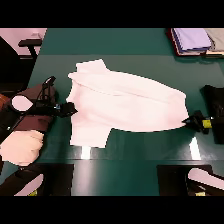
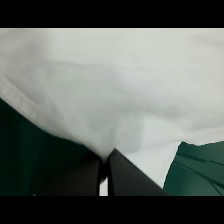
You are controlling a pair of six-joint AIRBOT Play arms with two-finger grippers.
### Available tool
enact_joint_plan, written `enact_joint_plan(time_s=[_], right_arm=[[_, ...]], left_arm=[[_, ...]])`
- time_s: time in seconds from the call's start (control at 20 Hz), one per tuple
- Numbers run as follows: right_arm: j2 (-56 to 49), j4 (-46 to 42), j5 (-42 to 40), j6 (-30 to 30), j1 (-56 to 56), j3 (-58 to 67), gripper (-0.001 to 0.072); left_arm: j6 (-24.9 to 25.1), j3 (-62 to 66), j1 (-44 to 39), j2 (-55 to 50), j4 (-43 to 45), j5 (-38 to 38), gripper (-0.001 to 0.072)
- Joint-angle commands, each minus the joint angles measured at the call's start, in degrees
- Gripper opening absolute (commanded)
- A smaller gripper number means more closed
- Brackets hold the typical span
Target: Fold the shirts.
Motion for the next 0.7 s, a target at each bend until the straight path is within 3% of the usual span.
enact_joint_plan(time_s=[0.0,0.05,0.25,0.4,0.65], right_arm=[[-1.2,-0.5,-4.0,-0.1,6.6,4.5,0.0071],[-0.9,-1.2,-3.3,-0.1,7.9,6.1,0.0015],[7.0,-5.2,0.9,-0.1,10.7,16.9,0.0015],[16.3,-4.6,0.5,-0.1,10.6,29.1,0.0015],[26.8,-4.8,0.0,-0.1,10.5,51.4,0.0014]], left_arm=[[-0.3,0.1,0.0,0.2,-0.2,0.1,0.0026],[-0.6,0.6,0.0,0.9,-0.1,0.1,0.0026],[-2.7,11.5,0.0,8.0,5.2,-2.8,0.0025],[-3.9,29.3,0.0,11.7,10.9,-6.1,0.0025],[-5.2,62.1,0.0,12.3,11.0,-8.3,0.0025]])
